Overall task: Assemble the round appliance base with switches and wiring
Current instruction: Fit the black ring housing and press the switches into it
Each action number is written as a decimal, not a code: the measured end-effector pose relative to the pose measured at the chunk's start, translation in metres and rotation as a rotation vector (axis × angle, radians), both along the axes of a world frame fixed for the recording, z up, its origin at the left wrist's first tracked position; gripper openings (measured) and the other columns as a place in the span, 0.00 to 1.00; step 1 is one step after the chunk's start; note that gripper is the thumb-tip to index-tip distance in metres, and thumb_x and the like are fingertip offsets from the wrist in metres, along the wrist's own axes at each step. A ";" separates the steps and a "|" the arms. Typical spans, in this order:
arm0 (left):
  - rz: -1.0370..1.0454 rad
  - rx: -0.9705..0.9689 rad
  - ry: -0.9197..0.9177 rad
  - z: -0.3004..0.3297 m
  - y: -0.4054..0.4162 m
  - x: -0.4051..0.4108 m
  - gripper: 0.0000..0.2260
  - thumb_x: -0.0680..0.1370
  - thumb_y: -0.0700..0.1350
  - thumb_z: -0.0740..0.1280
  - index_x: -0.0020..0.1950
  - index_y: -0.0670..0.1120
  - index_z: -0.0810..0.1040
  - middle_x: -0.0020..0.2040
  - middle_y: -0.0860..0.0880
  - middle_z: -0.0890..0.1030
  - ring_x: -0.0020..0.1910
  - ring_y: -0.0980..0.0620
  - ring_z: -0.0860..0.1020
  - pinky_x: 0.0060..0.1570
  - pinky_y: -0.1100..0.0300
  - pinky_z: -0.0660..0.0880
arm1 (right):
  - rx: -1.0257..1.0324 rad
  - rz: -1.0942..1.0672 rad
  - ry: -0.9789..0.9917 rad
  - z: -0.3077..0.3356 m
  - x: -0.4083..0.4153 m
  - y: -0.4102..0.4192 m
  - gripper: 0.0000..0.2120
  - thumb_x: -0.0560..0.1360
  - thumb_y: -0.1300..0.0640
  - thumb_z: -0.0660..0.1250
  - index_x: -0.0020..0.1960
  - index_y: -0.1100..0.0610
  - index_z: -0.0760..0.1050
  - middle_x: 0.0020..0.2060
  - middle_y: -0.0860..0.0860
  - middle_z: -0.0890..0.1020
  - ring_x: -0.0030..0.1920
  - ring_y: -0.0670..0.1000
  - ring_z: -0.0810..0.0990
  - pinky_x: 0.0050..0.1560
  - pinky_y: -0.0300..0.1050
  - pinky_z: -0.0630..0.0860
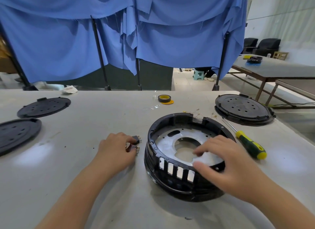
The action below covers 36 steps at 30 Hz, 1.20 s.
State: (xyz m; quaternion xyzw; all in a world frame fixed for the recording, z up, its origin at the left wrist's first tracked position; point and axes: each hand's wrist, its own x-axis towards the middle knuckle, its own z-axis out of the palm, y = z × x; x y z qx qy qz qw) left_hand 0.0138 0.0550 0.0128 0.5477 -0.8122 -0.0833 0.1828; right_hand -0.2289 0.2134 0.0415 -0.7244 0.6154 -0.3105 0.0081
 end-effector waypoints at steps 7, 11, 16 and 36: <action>0.034 -0.136 -0.239 -0.010 0.000 0.000 0.17 0.80 0.57 0.55 0.62 0.54 0.77 0.59 0.54 0.72 0.62 0.50 0.65 0.57 0.54 0.59 | 0.026 0.006 0.023 0.000 0.000 0.001 0.18 0.68 0.32 0.62 0.38 0.45 0.78 0.34 0.39 0.79 0.43 0.43 0.76 0.49 0.41 0.70; 0.040 -0.110 -0.221 -0.010 0.000 -0.002 0.16 0.80 0.57 0.57 0.63 0.55 0.75 0.60 0.54 0.73 0.63 0.49 0.64 0.58 0.54 0.59 | 0.027 0.001 0.015 0.000 0.002 0.001 0.19 0.69 0.32 0.60 0.39 0.46 0.79 0.34 0.38 0.79 0.43 0.42 0.77 0.50 0.42 0.70; -0.029 -0.084 0.075 -0.004 0.002 -0.003 0.09 0.73 0.47 0.69 0.51 0.54 0.74 0.48 0.57 0.80 0.52 0.50 0.75 0.48 0.57 0.65 | 0.006 0.007 0.012 -0.002 0.002 0.000 0.18 0.69 0.33 0.61 0.39 0.46 0.79 0.34 0.38 0.79 0.43 0.42 0.77 0.50 0.43 0.71; -0.687 0.294 0.594 0.050 0.090 -0.027 0.09 0.68 0.43 0.74 0.43 0.53 0.78 0.35 0.48 0.81 0.30 0.53 0.80 0.32 0.59 0.78 | 0.011 0.044 -0.025 0.000 0.003 -0.001 0.16 0.72 0.38 0.60 0.38 0.47 0.80 0.34 0.38 0.79 0.42 0.42 0.77 0.45 0.45 0.73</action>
